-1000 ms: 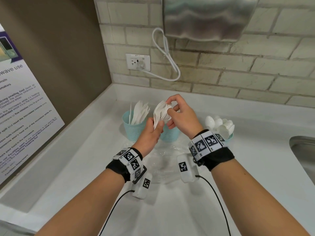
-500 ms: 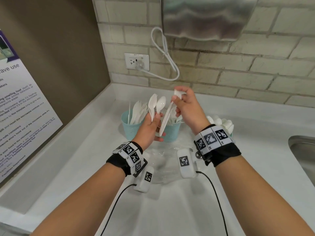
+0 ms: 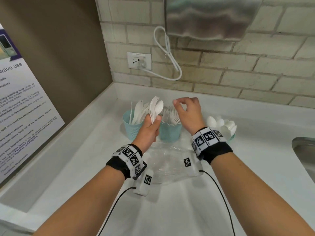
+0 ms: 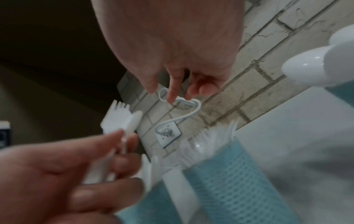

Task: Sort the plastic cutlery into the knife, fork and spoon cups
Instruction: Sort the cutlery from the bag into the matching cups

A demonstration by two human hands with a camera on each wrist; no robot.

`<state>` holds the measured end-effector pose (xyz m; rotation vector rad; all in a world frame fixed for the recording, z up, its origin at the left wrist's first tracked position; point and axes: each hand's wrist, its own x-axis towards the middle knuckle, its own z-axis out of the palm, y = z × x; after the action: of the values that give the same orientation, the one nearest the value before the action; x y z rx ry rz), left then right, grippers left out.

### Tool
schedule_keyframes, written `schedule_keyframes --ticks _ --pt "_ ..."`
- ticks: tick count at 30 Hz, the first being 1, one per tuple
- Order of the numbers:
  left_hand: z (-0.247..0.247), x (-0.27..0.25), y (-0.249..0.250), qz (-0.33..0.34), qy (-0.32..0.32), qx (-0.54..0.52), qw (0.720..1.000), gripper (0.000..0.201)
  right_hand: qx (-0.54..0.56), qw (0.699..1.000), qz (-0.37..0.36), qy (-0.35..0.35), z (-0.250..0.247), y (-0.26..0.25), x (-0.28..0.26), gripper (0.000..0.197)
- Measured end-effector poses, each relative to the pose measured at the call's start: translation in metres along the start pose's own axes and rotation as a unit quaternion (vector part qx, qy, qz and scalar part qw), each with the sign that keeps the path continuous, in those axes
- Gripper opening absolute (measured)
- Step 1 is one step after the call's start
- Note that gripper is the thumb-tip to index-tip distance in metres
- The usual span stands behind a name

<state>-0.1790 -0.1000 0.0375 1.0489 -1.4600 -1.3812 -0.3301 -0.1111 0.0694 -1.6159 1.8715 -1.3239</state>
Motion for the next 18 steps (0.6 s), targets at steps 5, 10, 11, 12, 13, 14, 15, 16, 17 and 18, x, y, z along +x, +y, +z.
schedule_keyframes --ticks 5,10,11,12,13,14,15,16,17,18 --pt "0.01 0.0 0.003 0.022 -0.004 0.051 0.998 0.018 0.117 0.992 -0.004 -0.039 0.006 -0.029 -0.024 0.03" --pt "0.016 -0.003 0.0 0.013 -0.008 0.077 0.997 0.031 0.121 0.992 0.013 -0.019 0.007 -0.031 -0.024 0.006" --pt "0.015 -0.001 -0.002 0.01 -0.002 0.077 0.997 0.029 0.134 0.991 0.016 -0.017 0.003 -0.032 -0.021 0.005" --pt "0.013 -0.001 -0.004 0.007 0.005 0.073 0.997 0.027 0.15 0.988 0.019 -0.008 -0.002 -0.034 -0.018 0.004" --pt "0.011 0.0 -0.004 0.005 0.013 0.064 0.998 0.024 0.171 0.985 0.021 0.013 -0.008 -0.036 -0.015 0.005" --pt "0.008 0.0 -0.005 0.002 0.02 0.054 0.998 0.023 0.189 0.981 0.02 0.043 -0.015 -0.038 -0.011 0.009" --pt "0.006 0.001 -0.006 -0.001 0.026 0.045 0.999 0.021 0.205 0.976 0.013 0.077 -0.022 -0.039 -0.008 0.012" --pt "0.003 0.0 -0.007 -0.003 0.031 0.036 0.999 0.018 0.201 0.974 0.001 0.107 -0.028 -0.039 -0.005 0.013" --pt "0.001 0.0 -0.008 -0.005 0.033 0.027 0.999 0.015 0.179 0.976 -0.012 0.124 -0.031 -0.038 -0.002 0.01" --pt "0.0 0.0 -0.008 -0.006 0.035 0.018 0.999 0.014 0.142 0.982 -0.018 0.126 -0.033 -0.034 0.0 0.006"
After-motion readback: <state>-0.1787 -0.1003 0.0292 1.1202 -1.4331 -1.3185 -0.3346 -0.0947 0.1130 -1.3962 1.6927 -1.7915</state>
